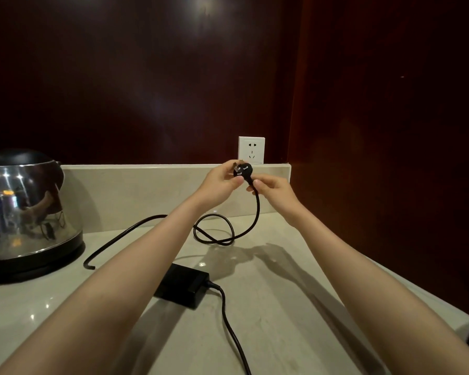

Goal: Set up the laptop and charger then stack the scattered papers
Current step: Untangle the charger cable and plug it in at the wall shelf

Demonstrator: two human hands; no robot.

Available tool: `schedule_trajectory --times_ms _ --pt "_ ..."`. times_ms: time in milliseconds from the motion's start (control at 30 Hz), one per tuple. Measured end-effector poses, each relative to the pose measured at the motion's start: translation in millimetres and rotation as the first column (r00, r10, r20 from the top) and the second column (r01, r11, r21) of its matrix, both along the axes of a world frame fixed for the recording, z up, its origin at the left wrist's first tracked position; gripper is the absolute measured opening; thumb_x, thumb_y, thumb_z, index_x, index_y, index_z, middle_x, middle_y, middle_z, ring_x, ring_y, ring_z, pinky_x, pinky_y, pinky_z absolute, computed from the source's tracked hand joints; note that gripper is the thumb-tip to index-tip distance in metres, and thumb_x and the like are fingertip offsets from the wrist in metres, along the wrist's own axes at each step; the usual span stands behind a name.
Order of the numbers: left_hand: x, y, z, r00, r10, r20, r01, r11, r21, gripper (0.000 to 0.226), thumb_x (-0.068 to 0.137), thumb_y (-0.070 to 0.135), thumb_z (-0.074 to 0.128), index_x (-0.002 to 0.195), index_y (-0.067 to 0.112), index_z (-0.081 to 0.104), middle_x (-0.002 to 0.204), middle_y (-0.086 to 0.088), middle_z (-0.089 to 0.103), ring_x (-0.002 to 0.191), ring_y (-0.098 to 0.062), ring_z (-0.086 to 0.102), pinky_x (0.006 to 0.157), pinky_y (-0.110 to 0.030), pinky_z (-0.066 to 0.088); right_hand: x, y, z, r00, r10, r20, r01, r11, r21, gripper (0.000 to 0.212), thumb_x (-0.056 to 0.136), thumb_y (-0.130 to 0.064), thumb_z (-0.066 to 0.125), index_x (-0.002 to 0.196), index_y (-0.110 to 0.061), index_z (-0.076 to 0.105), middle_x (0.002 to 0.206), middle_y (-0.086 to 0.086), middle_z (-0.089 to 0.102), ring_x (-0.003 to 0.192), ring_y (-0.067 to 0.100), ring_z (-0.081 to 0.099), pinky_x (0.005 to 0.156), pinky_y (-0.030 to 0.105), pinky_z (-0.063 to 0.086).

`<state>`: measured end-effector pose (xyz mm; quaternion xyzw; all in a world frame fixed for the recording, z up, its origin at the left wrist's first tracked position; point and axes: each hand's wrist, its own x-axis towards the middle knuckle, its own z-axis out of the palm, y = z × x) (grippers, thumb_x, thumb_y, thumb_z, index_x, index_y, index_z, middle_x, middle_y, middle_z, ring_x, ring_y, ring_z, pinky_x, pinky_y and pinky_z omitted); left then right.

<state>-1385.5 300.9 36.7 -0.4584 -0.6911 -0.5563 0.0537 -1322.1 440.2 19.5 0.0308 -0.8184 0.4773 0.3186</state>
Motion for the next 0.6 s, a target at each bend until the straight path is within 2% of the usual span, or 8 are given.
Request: schedule_trajectory --times_ms 67,200,333,400,467,500,600 --pt "-2 5 -1 0.999 0.006 0.034 -0.005 0.999 -0.037 0.035 0.097 0.001 0.039 0.128 0.011 0.049 0.108 0.002 0.053 0.098 -0.010 0.047 0.082 -0.017 0.036 0 1 4 0.999 0.003 0.052 -0.001 0.999 -0.046 0.026 0.098 -0.019 0.047 0.112 -0.007 0.065 0.082 -0.003 0.064 0.076 0.005 0.056 0.071 0.014 0.043" --pt "-6 20 3 0.989 -0.030 0.141 0.045 0.993 -0.105 0.036 0.101 0.007 0.031 0.134 0.011 0.044 0.109 -0.001 0.050 0.104 -0.010 0.043 0.089 -0.025 0.029 -7 7 7 0.973 0.062 0.222 -0.014 0.978 -0.210 0.025 0.098 -0.032 0.045 0.096 -0.018 0.067 0.079 -0.006 0.063 0.079 0.010 0.054 0.079 0.028 0.041" --pt "-17 37 4 0.971 -0.026 0.236 0.041 0.997 -0.062 0.035 0.103 0.015 0.027 0.130 0.016 0.048 0.113 0.001 0.052 0.107 -0.012 0.046 0.090 -0.032 0.034 -15 16 8 0.945 0.227 0.233 -0.097 0.880 -0.464 0.021 0.097 -0.029 0.047 0.101 -0.017 0.064 0.088 -0.006 0.067 0.085 0.010 0.058 0.094 0.037 0.040" --pt "-21 47 7 0.955 -0.024 0.296 0.038 0.998 -0.043 0.033 0.103 0.020 0.026 0.121 0.018 0.054 0.104 0.003 0.057 0.103 -0.011 0.050 0.087 -0.034 0.035 -21 21 9 0.937 0.284 0.205 -0.114 0.800 -0.589 0.016 0.096 -0.028 0.050 0.095 -0.018 0.062 0.082 -0.008 0.069 0.085 0.010 0.057 0.096 0.039 0.039" --pt "-24 56 8 0.935 -0.036 0.353 0.054 0.998 -0.041 0.029 0.103 0.026 0.028 0.105 0.020 0.056 0.088 0.006 0.057 0.092 -0.009 0.055 0.085 -0.034 0.036 -30 27 10 0.937 0.302 0.176 -0.104 0.722 -0.684 0.012 0.094 -0.029 0.053 0.087 -0.021 0.059 0.071 -0.012 0.068 0.083 0.009 0.055 0.092 0.037 0.041" --pt "-25 61 8 0.924 -0.047 0.380 0.075 0.995 -0.058 0.027 0.102 0.031 0.029 0.104 0.020 0.055 0.089 0.006 0.057 0.092 -0.009 0.055 0.083 -0.034 0.038 -34 30 12 0.941 0.294 0.167 -0.089 0.693 -0.716 0.012 0.093 -0.029 0.054 0.085 -0.022 0.058 0.071 -0.011 0.066 0.083 0.010 0.054 0.086 0.034 0.042" --pt "-29 68 4 0.900 -0.045 0.433 0.138 0.973 -0.187 0.039 0.098 0.043 0.036 0.124 0.017 0.050 0.114 0.000 0.058 0.103 -0.014 0.054 0.070 -0.027 0.045 -50 41 16 0.942 0.245 0.229 0.000 0.682 -0.731 0.013 0.090 -0.029 0.057 0.081 -0.020 0.060 0.076 -0.008 0.061 0.087 0.011 0.050 0.070 0.028 0.042"
